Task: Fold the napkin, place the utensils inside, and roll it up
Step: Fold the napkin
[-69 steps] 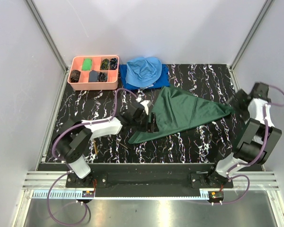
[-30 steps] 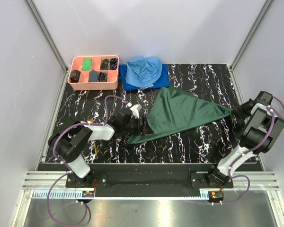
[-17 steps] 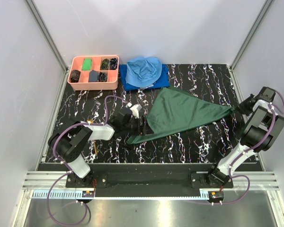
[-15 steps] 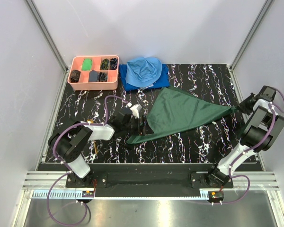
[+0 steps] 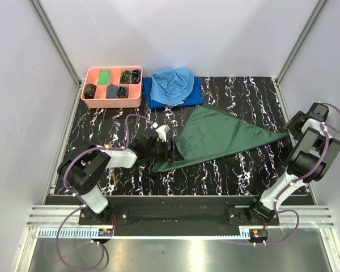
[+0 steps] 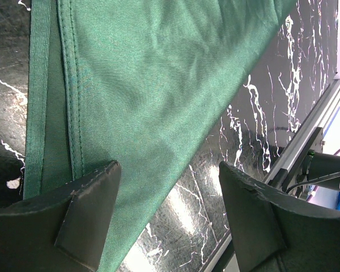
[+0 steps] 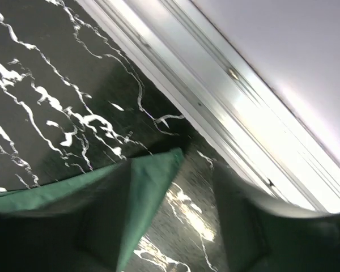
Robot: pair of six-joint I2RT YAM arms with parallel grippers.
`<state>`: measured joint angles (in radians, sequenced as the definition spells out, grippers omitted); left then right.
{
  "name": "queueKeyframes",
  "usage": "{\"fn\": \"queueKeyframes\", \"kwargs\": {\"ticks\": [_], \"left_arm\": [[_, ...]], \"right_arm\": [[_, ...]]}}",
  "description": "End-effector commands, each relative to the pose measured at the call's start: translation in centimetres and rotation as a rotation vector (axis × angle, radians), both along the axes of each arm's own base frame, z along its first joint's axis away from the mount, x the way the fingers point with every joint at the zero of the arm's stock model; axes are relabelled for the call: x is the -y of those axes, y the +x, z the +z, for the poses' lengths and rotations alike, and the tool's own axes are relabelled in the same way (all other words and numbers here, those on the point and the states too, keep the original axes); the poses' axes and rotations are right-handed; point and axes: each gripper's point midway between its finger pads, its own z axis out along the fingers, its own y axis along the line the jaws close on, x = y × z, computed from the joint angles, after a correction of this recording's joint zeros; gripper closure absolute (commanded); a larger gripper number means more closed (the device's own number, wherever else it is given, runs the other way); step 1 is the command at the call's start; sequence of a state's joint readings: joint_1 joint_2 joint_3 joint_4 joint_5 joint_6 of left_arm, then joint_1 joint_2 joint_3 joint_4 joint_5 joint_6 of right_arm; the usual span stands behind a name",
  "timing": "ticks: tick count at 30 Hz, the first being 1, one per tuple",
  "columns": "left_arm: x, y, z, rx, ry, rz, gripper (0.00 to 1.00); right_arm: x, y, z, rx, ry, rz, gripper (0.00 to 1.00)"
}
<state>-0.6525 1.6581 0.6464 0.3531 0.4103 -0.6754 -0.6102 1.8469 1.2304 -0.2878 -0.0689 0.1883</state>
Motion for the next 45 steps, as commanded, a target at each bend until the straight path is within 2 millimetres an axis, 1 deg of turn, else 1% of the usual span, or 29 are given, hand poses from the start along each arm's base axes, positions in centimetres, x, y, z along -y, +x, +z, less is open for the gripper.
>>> {"fn": "queueKeyframes", "kwargs": {"ticks": [1,4,8,9,12,13,15,16,18,19,21,22,23,24,25,26,28,29,30,31,32,33,34,35,36,37,39,40,45], "left_arm": [[-2.7,-2.5,-3.9,-0.113,0.144,-0.016,0.22],[-2.2,-2.1,-2.9,-0.089,0.120,-0.027,0.22],[-1.1,-0.8,-0.2,-0.035,0.089,-0.030,0.20],[-0.4,0.3,1.3,0.000,0.072,-0.027,0.18],[-0.2,2.3,5.0,0.092,0.088,-0.004,0.16],[-0.8,3.4,6.6,0.159,0.113,0.031,0.16],[-2.4,4.2,8.3,0.189,0.162,0.077,0.12],[-4.3,5.5,10.2,0.233,0.169,0.151,0.11],[-7.4,5.8,11.2,0.218,0.200,0.227,0.07],[-10.2,6.8,13.2,0.256,0.202,0.303,0.05],[-13.6,6.8,14.7,0.259,0.243,0.358,0.01],[-16.7,7.4,16.1,0.295,0.271,0.410,0.01],[-18.4,7.2,17.1,0.286,0.296,0.428,0.01],[-20.1,7.3,17.6,0.285,0.309,0.452,0.01],[-23.5,7.5,18.0,0.270,0.315,0.514,0.01],[-25.0,7.6,18.4,0.270,0.314,0.553,0.01],[-28.2,7.6,18.7,0.249,0.309,0.668,0.01],[-28.9,7.8,18.4,0.262,0.305,0.698,0.01],[-29.7,7.8,18.5,0.275,0.305,0.741,0.01],[-31.3,8.1,18.6,0.297,0.320,0.800,0.01],[-31.9,7.8,17.8,0.287,0.336,0.817,0.01],[-32.7,7.7,17.5,0.290,0.365,0.833,0.01],[-33.7,7.7,17.2,0.292,0.405,0.869,0.01],[-33.8,7.5,16.3,0.282,0.418,0.869,0.01],[-34.2,7.5,16.0,0.289,0.424,0.887,0.01],[-34.2,7.4,15.8,0.278,0.414,0.890,0.01],[-34.0,7.4,16.0,0.288,0.397,0.888,0.01],[-34.0,7.5,16.1,0.296,0.392,0.890,0.01],[-33.4,7.7,15.9,0.285,0.352,0.877,0.01]], "right_arm": [[3.0,-1.3,4.2,0.058,-0.136,-0.134,0.29],[1.6,-1.2,6.0,0.127,-0.097,-0.135,0.26],[-3.9,0.7,8.3,0.204,-0.038,-0.002,0.26],[-7.0,1.8,8.3,0.202,-0.027,0.074,0.25],[-13.3,3.2,9.1,0.247,0.061,0.232,0.25],[-17.2,3.6,9.0,0.251,0.105,0.333,0.25],[-20.6,3.5,9.2,0.254,0.114,0.413,0.25],[-24.5,3.4,9.3,0.256,0.132,0.511,0.25],[-28.4,3.1,9.8,0.270,0.156,0.610,0.25],[-32.6,2.4,10.0,0.274,0.183,0.719,0.25],[-36.8,1.6,10.2,0.285,0.194,0.830,0.25],[-38.8,1.1,10.3,0.291,0.200,0.883,0.25],[-43.1,-0.2,10.3,0.296,0.212,0.993,0.25],[-45.0,-0.6,10.6,0.308,0.211,1.045,0.26],[-47.1,-1.1,10.6,0.314,0.213,1.102,0.27],[-50.6,-2.6,9.5,0.291,0.223,1.194,0.27],[-54.7,-3.3,10.1,0.311,0.189,1.308,0.30],[-56.4,-3.8,7.9,0.253,0.178,1.353,0.31],[-60.4,-5.5,9.0,0.285,0.156,1.462,0.34],[-61.8,-5.8,8.5,0.273,0.121,1.483,0.35],[-63.4,-6.8,6.0,0.210,0.100,1.521,0.37],[-66.4,-8.0,7.0,0.246,0.089,1.591,0.38],[-67.6,-8.4,6.4,0.236,0.062,1.611,0.39],[-68.4,-8.8,4.2,0.184,0.040,1.633,0.39],[-70.3,-9.7,4.9,0.215,0.024,1.685,0.40],[-71.0,-10.0,3.2,0.183,0.006,1.708,0.40],[-72.7,-10.6,3.4,0.208,-0.015,1.762,0.40],[-73.3,-11.3,2.4,0.192,-0.029,1.789,0.40],[-74.8,-12.5,0.9,0.187,-0.135,1.884,0.41]]}}
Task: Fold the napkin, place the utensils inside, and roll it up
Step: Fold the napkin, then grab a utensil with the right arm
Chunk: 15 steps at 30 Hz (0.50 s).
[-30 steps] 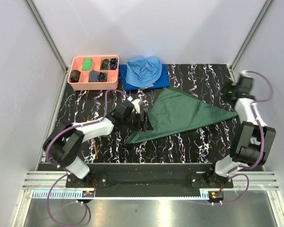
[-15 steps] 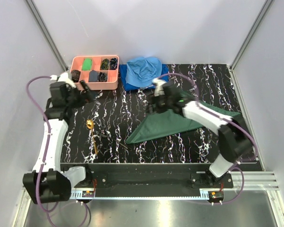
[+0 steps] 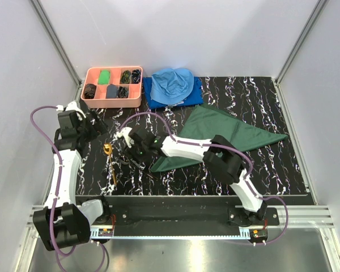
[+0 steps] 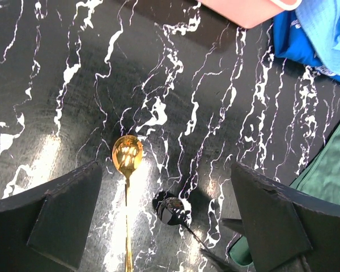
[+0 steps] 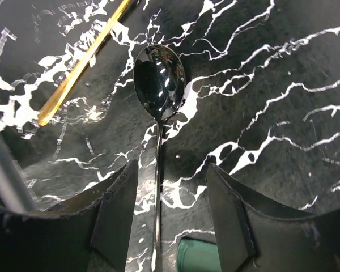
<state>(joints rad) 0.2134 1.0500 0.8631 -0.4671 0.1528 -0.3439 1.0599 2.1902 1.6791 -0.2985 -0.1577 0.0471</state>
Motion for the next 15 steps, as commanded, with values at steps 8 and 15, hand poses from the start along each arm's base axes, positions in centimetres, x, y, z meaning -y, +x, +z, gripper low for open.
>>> {"fn": "queueKeyframes", "kwargs": {"ticks": [8,15], "left_arm": [[0.1,1.0,2.1,0.107,-0.018,-0.014,0.01],[0.4,1.0,2.2,0.114,-0.034,-0.022,0.01]], "right_arm": [[-0.6,-0.3,-1.4,0.177,-0.140,0.113,0.43],[-0.6,-1.5,-3.1,0.192,-0.196,0.161,0.48]]}}
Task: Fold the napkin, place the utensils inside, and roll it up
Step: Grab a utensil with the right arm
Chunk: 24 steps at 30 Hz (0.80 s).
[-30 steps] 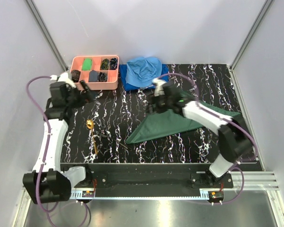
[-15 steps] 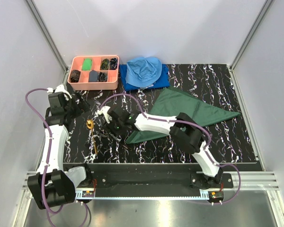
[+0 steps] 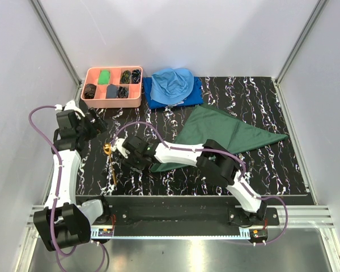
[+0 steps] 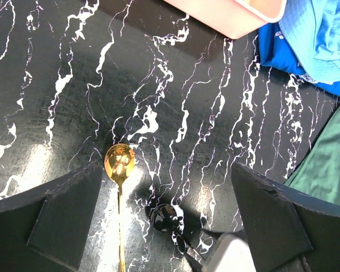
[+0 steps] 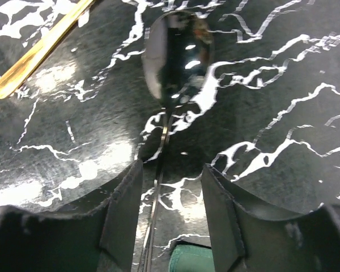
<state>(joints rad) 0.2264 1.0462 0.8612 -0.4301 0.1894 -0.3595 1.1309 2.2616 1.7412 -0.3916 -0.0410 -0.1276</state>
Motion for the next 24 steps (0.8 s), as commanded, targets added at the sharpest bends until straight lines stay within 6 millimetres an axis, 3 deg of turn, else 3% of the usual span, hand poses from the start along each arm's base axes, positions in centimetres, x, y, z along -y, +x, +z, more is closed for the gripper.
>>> {"fn": "queueKeyframes", "kwargs": {"ticks": [1,6,7,9,13,17,18,20,21,24], "left_arm": [[0.2,0.4,1.4,0.074,-0.007,-0.016,0.01],[0.3,0.4,1.5,0.079,-0.013,-0.015,0.01],[0.2,0.3,1.5,0.078,-0.013,-0.014,0.01],[0.3,0.3,1.6,0.081,-0.015,-0.014,0.01],[0.2,0.3,1.8,0.086,-0.013,-0.011,0.01],[0.1,0.3,1.9,0.089,-0.013,-0.008,0.01],[0.1,0.3,1.8,0.087,-0.015,-0.007,0.01],[0.0,0.3,1.9,0.092,-0.014,-0.004,0.01],[0.0,0.3,2.0,0.093,-0.014,-0.005,0.01],[0.0,0.3,1.9,0.091,-0.023,-0.008,0.01]], "right_arm": [[-0.9,-0.2,-0.4,0.054,-0.032,0.047,0.51],[-0.5,-0.4,-2.3,0.079,-0.118,0.048,0.72],[-0.6,-0.2,-2.2,0.078,-0.118,0.040,0.84],[-0.1,-0.2,-3.1,0.071,-0.156,0.028,0.96],[-0.3,-0.1,-2.4,0.054,-0.137,-0.033,1.00],[-0.7,0.1,0.7,0.039,-0.059,-0.132,1.00],[-1.0,-0.1,2.7,0.021,-0.008,-0.175,1.00],[-0.9,-0.2,4.6,0.012,0.034,-0.214,1.00],[-1.0,-0.2,7.2,0.006,0.090,-0.246,1.00],[-0.6,-0.1,11.5,0.013,0.173,-0.305,1.00]]}}
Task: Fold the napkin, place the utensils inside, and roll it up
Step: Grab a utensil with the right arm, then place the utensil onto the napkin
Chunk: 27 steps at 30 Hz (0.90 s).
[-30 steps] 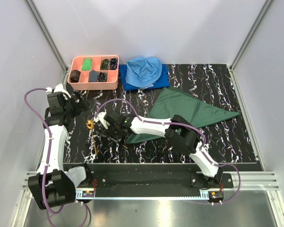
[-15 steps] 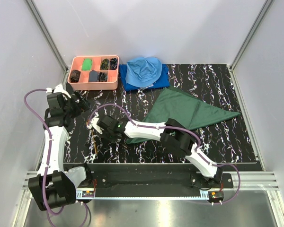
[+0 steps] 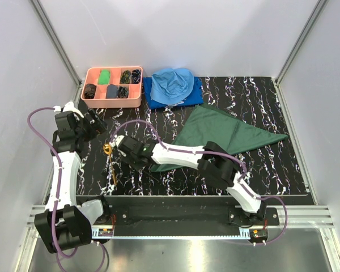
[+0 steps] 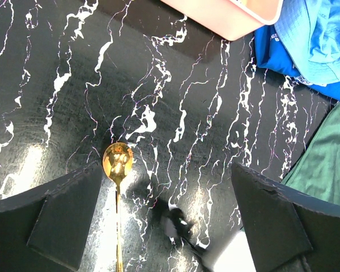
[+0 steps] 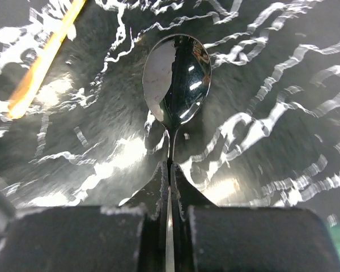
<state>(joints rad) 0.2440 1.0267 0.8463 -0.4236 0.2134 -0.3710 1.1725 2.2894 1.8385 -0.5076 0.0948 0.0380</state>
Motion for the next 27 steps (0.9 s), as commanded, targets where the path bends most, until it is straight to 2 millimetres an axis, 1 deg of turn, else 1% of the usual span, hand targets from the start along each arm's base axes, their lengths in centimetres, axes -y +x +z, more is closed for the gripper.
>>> {"fn": "queueKeyframes", "kwargs": {"ticks": [1,2,3,5,8,9,10,11,12,13,14,15,16,17,19,20,22,24,27], "left_arm": [[0.1,0.6,1.8,0.080,-0.005,-0.013,0.01],[0.1,0.6,1.8,0.080,-0.006,-0.013,0.01],[0.1,0.6,1.8,0.081,-0.008,-0.013,0.01],[0.3,0.6,1.8,0.081,-0.013,-0.021,0.01],[0.5,0.6,1.8,0.085,-0.020,-0.029,0.01],[0.5,0.6,1.7,0.084,-0.022,-0.030,0.01],[0.6,0.6,1.8,0.087,-0.022,-0.032,0.01],[0.7,0.6,1.8,0.088,-0.027,-0.033,0.01],[0.7,0.5,1.7,0.086,-0.030,-0.035,0.01],[0.8,0.6,1.7,0.086,-0.034,-0.038,0.01],[0.8,0.6,1.7,0.087,-0.035,-0.039,0.01],[0.8,0.6,1.7,0.087,-0.037,-0.039,0.01],[0.9,0.6,1.7,0.088,-0.041,-0.043,0.01],[1.0,0.6,1.8,0.091,-0.043,-0.048,0.01],[1.3,0.6,1.8,0.093,-0.052,-0.059,0.01],[1.3,0.5,1.8,0.093,-0.056,-0.060,0.01],[1.7,0.5,1.9,0.101,-0.066,-0.074,0.01],[2.1,0.5,1.8,0.100,-0.074,-0.087,0.01],[2.6,0.5,1.9,0.103,-0.075,-0.105,0.01]], "right_arm": [[-0.1,0.7,11.3,0.054,0.217,-0.159,1.00],[0.4,0.9,12.7,0.063,0.233,-0.182,1.00],[0.8,1.0,12.9,0.061,0.236,-0.217,1.00],[3.1,2.8,13.0,0.080,0.207,-0.350,1.00],[7.2,5.2,12.1,0.064,0.160,-0.525,1.00],[9.8,6.8,10.9,0.053,0.125,-0.599,1.00],[12.0,7.8,11.3,0.056,0.113,-0.664,1.00],[13.6,8.6,11.1,0.042,0.114,-0.738,1.00],[16.7,10.3,10.5,0.040,0.087,-0.828,1.00],[18.8,10.9,10.2,0.041,0.063,-0.888,1.00],[20.2,11.3,10.8,0.029,0.087,-0.963,1.00],[22.1,11.5,10.1,0.026,0.065,-1.020,1.00],[24.3,12.4,10.6,0.041,0.069,-1.089,1.00],[25.3,12.6,10.3,0.033,0.077,-1.151,1.00],[28.4,12.6,8.7,0.022,0.028,-1.252,1.00],[29.0,12.5,8.2,0.009,0.033,-1.322,1.00],[30.5,11.9,6.5,-0.014,-0.007,-1.395,1.00],[31.2,11.5,5.5,-0.039,0.013,-1.488,1.00],[31.7,11.6,4.9,-0.049,0.059,-1.605,1.00]]}}
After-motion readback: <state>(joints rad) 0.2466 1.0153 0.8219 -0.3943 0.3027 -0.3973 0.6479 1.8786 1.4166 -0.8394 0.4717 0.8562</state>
